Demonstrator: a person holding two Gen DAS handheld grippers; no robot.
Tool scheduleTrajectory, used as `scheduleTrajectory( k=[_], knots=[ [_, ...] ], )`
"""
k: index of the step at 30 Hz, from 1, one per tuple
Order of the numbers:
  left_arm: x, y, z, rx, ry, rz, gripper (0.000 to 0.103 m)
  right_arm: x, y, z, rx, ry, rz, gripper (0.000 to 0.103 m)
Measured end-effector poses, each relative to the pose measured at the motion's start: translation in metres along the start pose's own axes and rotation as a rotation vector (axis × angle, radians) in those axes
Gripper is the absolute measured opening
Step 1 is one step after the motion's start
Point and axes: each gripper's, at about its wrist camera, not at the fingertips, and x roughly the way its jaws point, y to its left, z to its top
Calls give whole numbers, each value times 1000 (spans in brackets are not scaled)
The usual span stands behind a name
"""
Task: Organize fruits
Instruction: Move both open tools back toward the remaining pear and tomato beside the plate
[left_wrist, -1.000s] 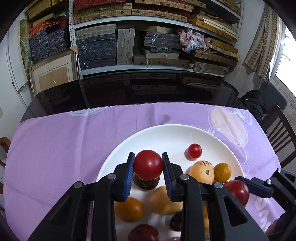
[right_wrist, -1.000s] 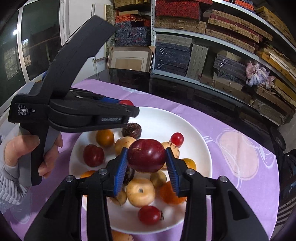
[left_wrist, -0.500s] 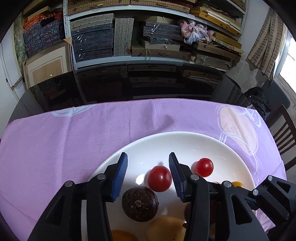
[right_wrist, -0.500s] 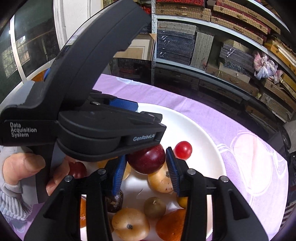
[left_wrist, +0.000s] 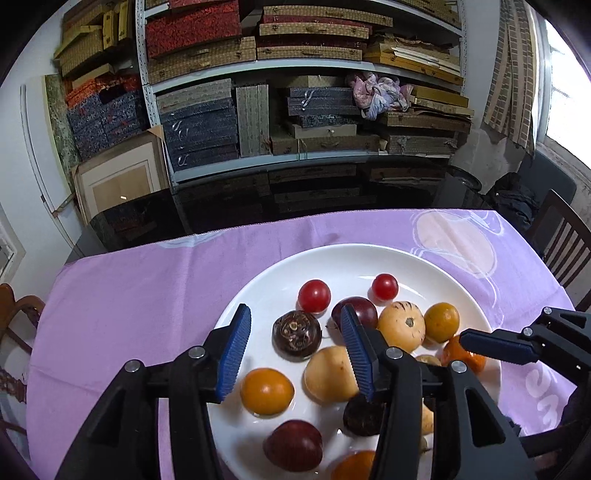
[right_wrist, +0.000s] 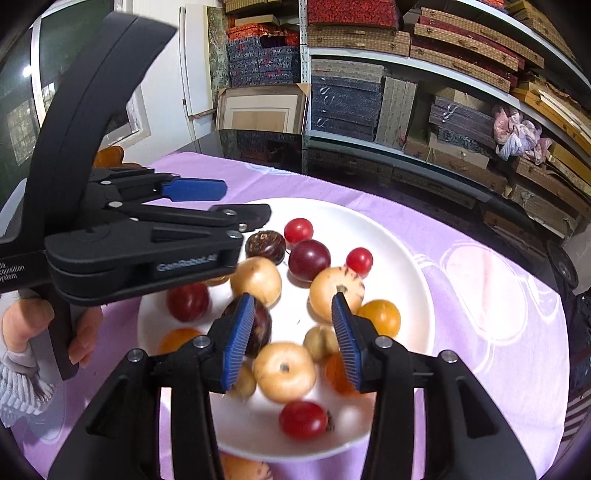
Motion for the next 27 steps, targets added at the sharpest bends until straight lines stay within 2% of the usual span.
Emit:
scheduleTrajectory(
  k=[2,4,6,12,17,22,27],
  knots=[
    [-13,-4,-9,14,-18,15,53,-16,3,-13,6,-12,5,44],
    [-24,-7,-18,19,-32,19,54,-31,6,-25,11,-28,6,52],
    [-35,-10,-27,23,-41,23,55,-45,6,-37,18,-45,6,55],
    [-64,-22,-55,42,-70,44,57,-86,9,-80,57,-81,20,57],
    [-83,-34,-78,65,-95,68,63,-102,4,-112,117,-97,30,61],
    [-94,-59,-110,87,-58,-31,64,-105,-4,-142,160,-96,21,63],
    [-96,-97,-147,200,-24,-120,64,-113,-28,-151,223,-112,-7,71]
  ],
)
